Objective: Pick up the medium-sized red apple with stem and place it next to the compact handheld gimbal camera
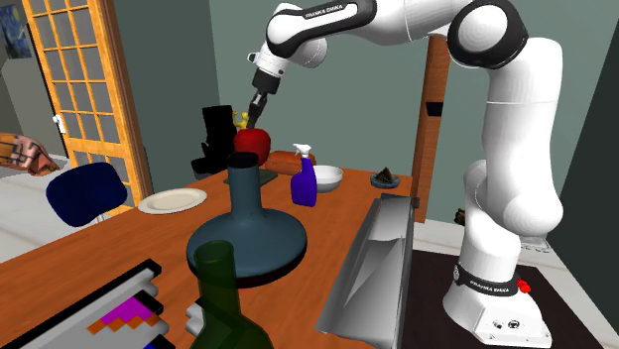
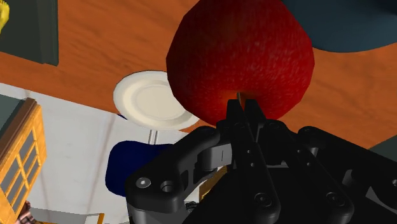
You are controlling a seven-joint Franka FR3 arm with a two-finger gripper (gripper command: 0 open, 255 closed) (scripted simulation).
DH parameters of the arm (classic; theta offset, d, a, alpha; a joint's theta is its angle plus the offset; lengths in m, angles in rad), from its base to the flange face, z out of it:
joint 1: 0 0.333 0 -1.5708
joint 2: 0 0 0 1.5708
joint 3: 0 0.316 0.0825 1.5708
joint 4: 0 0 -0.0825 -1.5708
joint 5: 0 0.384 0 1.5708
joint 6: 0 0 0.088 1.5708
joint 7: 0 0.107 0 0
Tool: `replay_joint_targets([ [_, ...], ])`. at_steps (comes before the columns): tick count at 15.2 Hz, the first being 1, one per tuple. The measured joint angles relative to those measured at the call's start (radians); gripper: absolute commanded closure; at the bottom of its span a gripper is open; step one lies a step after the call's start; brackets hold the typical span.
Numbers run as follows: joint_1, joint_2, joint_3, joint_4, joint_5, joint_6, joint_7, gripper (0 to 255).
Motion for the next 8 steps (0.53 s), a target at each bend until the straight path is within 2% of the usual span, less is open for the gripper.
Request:
replay_joint_targets([
  [8,-0.053,-0.196,-0.054,-0.212,-0.028,0.009,-0.107,255],
])
